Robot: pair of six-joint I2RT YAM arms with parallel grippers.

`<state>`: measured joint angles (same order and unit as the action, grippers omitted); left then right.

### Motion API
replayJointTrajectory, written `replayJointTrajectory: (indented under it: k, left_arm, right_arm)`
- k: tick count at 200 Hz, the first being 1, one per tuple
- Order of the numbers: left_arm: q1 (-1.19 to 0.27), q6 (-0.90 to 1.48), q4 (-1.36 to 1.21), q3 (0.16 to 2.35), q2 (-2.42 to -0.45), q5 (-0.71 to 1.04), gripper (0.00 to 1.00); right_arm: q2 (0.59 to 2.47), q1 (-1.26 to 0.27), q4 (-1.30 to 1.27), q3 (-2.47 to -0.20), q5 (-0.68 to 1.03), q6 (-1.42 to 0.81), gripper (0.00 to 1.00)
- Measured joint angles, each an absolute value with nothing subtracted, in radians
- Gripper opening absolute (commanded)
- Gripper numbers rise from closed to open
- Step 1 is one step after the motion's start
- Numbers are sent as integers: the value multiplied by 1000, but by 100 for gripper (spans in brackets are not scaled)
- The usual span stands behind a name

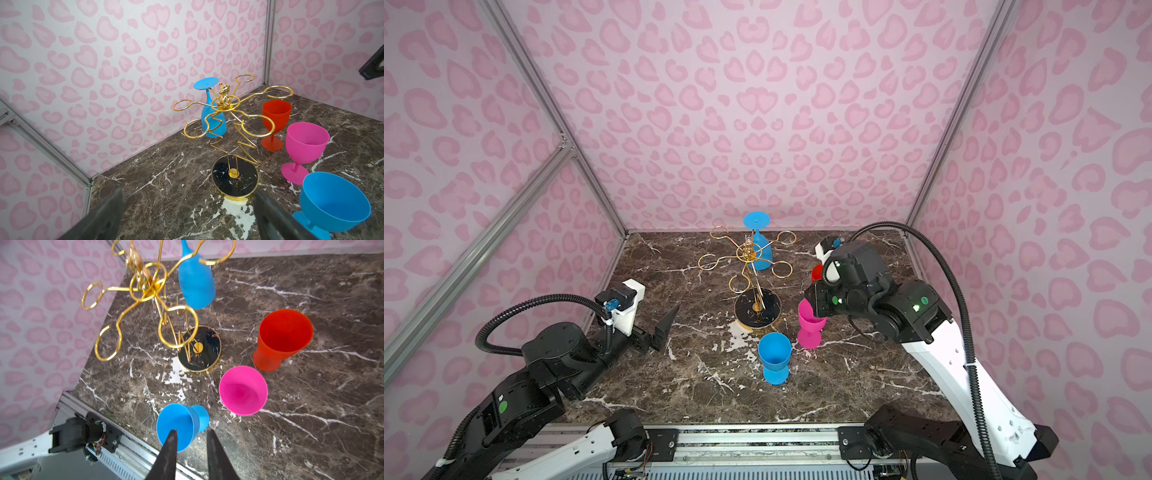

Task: Take the wine glass off the wine glass rack
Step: 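Move the right gripper toward the remaining blue glass hanging on the rack, then close the right gripper on the foot of the hanging blue glass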

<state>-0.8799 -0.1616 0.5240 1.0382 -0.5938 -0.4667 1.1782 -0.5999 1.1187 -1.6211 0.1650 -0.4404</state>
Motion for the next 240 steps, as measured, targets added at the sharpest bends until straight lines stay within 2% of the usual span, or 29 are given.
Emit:
replayJointTrajectory:
  k: [72,117,164,240]
  left_arm:
    - [-833,-117,490,1056,-619,-529,97]
    - [-775,-41,496,1077,-638,-496,97]
    - [-722,42,501,1053,-657,-450,97]
    - [-552,132,533,1079,-743,-285,97]
  right_arm:
    - [1561,-327,930,-1895,511,-337,26]
    - [1777,-200,701,-1971,756,-462,27]
    - [1965,-197,577,-2065,925,-566,29]
    - [2095,-229,498,-2157,1023,-658,31]
